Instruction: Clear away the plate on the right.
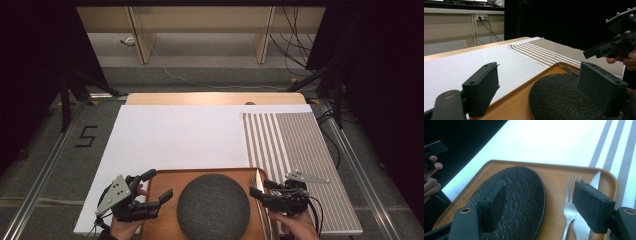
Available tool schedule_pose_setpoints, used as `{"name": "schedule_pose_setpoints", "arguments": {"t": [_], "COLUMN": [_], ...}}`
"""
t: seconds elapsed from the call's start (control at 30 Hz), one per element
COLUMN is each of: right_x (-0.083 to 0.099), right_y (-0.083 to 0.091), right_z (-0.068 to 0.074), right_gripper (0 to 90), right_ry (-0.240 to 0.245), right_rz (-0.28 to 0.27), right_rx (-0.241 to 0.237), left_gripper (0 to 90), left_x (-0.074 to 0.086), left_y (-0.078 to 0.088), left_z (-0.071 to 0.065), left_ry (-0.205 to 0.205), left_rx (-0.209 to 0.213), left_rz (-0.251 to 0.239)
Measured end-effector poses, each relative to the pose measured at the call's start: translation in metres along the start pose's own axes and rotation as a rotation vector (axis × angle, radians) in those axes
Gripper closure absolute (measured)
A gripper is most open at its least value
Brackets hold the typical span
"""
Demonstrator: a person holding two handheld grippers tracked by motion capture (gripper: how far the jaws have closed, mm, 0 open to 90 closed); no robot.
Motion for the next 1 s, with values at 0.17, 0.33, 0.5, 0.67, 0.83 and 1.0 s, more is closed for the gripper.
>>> {"name": "schedule_pose_setpoints", "arguments": {"t": [0.17, 0.33, 0.5, 0.67, 0.83, 1.0], "right_x": [-0.006, -0.01, -0.014, -0.017, -0.019, -0.023], "right_y": [0.005, 0.009, 0.013, 0.015, 0.018, 0.023], "right_z": [0.001, 0.001, 0.001, 0.003, 0.004, 0.006], "right_gripper": [27.5, 26.5, 25.4, 23.5, 20.9, 19.4], "right_ry": [0.037, 0.079, 0.113, 0.164, 0.196, 0.229], "right_rz": [-0.045, -0.082, -0.111, -0.141, -0.167, -0.197], "right_rx": [0.005, 0.013, 0.02, 0.033, 0.033, 0.041], "left_gripper": [16.4, 16.4, 16.3, 16.3, 16.2, 16.1], "left_x": [0.0, 0.0, 0.001, 0.001, 0.002, 0.002], "left_y": [0.0, -0.001, -0.001, 0.0, -0.001, -0.002], "left_z": [-0.001, 0.0, 0.0, 0.002, 0.002, 0.002], "left_ry": [-0.002, -0.001, -0.002, -0.002, -0.001, -0.004], "left_rx": [0.003, 0.002, 0.001, -0.003, -0.002, -0.001], "left_rz": [0.002, 0.002, 0.004, 0.002, 0.005, 0.006]}}
Point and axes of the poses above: each handheld gripper's, and its own axes: y roughly backward along the jaws, x roughly out of its underside, z roughly to its left, the point moved 9 cm from there along -y, roughly forward along the jaws, and after that the axes turned 3 degrees about -y, right-handed, at the moved point
